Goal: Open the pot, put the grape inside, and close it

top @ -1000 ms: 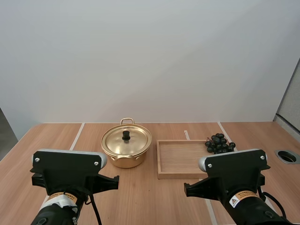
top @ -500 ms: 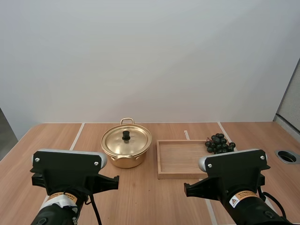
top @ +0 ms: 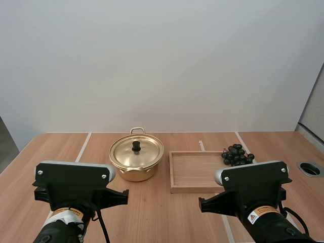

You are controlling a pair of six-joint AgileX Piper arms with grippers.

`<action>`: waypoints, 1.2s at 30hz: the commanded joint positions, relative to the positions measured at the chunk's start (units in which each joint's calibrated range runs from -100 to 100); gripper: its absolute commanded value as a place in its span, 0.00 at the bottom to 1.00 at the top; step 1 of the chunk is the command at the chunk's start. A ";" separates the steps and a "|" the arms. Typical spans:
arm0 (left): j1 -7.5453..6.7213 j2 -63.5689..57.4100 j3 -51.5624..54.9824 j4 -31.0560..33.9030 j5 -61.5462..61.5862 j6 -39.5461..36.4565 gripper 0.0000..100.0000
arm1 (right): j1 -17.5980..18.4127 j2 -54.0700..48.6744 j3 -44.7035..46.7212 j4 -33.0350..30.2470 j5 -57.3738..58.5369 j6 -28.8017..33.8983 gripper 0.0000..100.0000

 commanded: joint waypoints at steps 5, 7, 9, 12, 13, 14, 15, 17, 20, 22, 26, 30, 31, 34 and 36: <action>-0.30 -0.37 0.00 0.02 -1.16 -0.67 0.00 | 0.02 -0.42 0.00 0.19 -0.48 0.26 0.00; -0.30 -0.37 0.00 0.02 -1.16 -0.67 0.00 | 0.02 -0.42 0.00 0.19 -0.48 0.26 0.00; -0.30 -0.37 0.00 0.02 -1.16 -0.67 0.00 | 0.02 -0.42 0.00 0.19 -0.48 0.26 0.00; -0.30 -0.37 0.00 0.02 -1.16 -0.67 0.00 | 0.02 -0.42 0.00 0.19 -0.48 0.26 0.00; -0.30 -0.37 0.00 -0.11 -1.17 -0.67 0.00 | 0.02 -0.42 0.00 0.19 -0.48 0.26 0.00; -0.30 -0.37 0.00 -0.11 -1.17 -0.67 0.00 | 0.02 -0.42 0.00 0.19 -0.48 0.26 0.00; -0.30 -0.37 0.00 0.01 -1.17 -0.67 0.00 | 0.02 -0.42 0.00 0.19 -0.79 0.24 0.00; -0.30 -0.37 0.00 -2.11 -3.12 -0.70 0.00 | 0.02 -0.42 0.00 0.00 -6.09 0.24 0.00; -0.30 -0.37 0.00 -4.05 -8.93 -0.70 0.00 | 0.02 -0.42 -0.84 0.26 -8.31 0.24 0.00; -0.30 -0.37 -2.23 -4.37 -8.96 -0.70 0.00 | 0.02 -0.42 -4.67 1.34 -8.13 0.24 0.00; -0.30 -0.37 -10.36 -7.62 -3.72 -0.70 0.00 | 0.02 3.15 -13.78 2.30 -2.09 0.24 0.00; -0.30 2.67 -19.07 -9.26 2.98 -0.70 0.00 | 0.02 10.88 -23.64 2.30 6.85 0.24 0.00; -0.30 4.27 -21.36 -9.26 4.51 -0.70 0.00 | 0.02 12.76 -26.23 2.30 8.77 0.24 0.00; -0.30 9.21 -28.31 -8.95 10.13 -0.70 0.00 | 0.02 19.03 -33.28 2.30 13.76 0.27 0.00; -0.30 12.84 -32.63 -8.95 13.18 -0.70 0.00 | 0.02 23.02 -38.04 2.30 17.14 0.27 0.00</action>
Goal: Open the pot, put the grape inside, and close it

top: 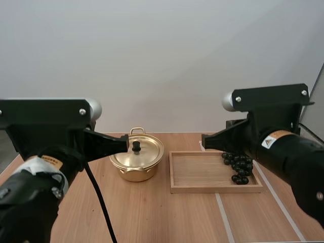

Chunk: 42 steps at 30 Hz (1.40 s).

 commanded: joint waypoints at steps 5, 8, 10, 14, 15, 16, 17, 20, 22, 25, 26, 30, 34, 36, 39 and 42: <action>-0.30 11.48 -12.74 -0.87 9.87 -0.62 0.00 | 0.02 10.96 -14.10 0.06 9.58 0.27 0.00; -0.30 15.27 -16.35 -0.79 13.02 -0.62 0.00 | 0.02 13.49 -18.67 0.06 13.29 0.27 0.00; -0.30 16.59 -17.45 -0.79 12.97 -0.62 0.00 | 0.02 13.93 -19.85 0.06 13.89 0.27 0.00; -0.30 17.03 -17.60 -0.52 5.52 -0.49 0.00 | 0.02 13.81 -19.84 0.17 13.13 0.27 0.00; -0.30 17.03 -17.60 0.53 4.81 0.02 0.00 | 0.02 13.81 -19.84 0.21 12.92 0.27 0.00; -0.30 16.90 -17.60 0.96 4.55 0.33 0.00 | 0.02 13.68 -19.87 0.20 13.62 0.27 0.00; -0.30 16.90 -17.60 0.94 5.06 0.67 0.00 | 0.02 13.54 -19.87 0.20 13.79 0.27 0.00; -0.30 16.90 -17.60 2.72 8.55 3.75 0.00 | 0.02 13.41 -19.87 0.20 13.41 0.27 0.00; -0.30 16.90 -17.60 3.03 8.62 7.15 0.04 | 0.02 13.41 -19.87 0.72 12.95 0.27 0.00; -0.30 16.90 -17.60 2.87 9.02 10.43 0.37 | 0.02 13.41 -19.87 1.77 11.14 -2.45 0.18; -0.30 16.90 -17.60 2.87 9.02 11.20 0.58 | 0.02 13.41 -19.87 1.97 11.17 -3.47 0.38; -0.30 17.01 -17.60 2.69 8.32 13.78 1.00 | 0.02 13.41 -19.87 1.97 11.17 -6.76 1.00; -0.30 18.14 -17.60 2.28 9.32 16.07 1.00 | 0.02 13.41 -19.87 1.25 11.84 -7.18 1.00; -0.30 19.54 -17.65 1.77 9.55 18.16 1.00 | 0.02 13.41 -20.00 -0.12 11.84 -7.18 1.00; -0.30 22.93 -18.30 0.81 10.89 20.19 1.00 | 0.02 13.87 -20.32 -3.07 12.04 -5.58 1.00; -0.30 28.81 -20.61 -2.42 16.73 23.57 1.00 | 0.02 16.07 -21.65 -4.86 13.51 -4.54 1.00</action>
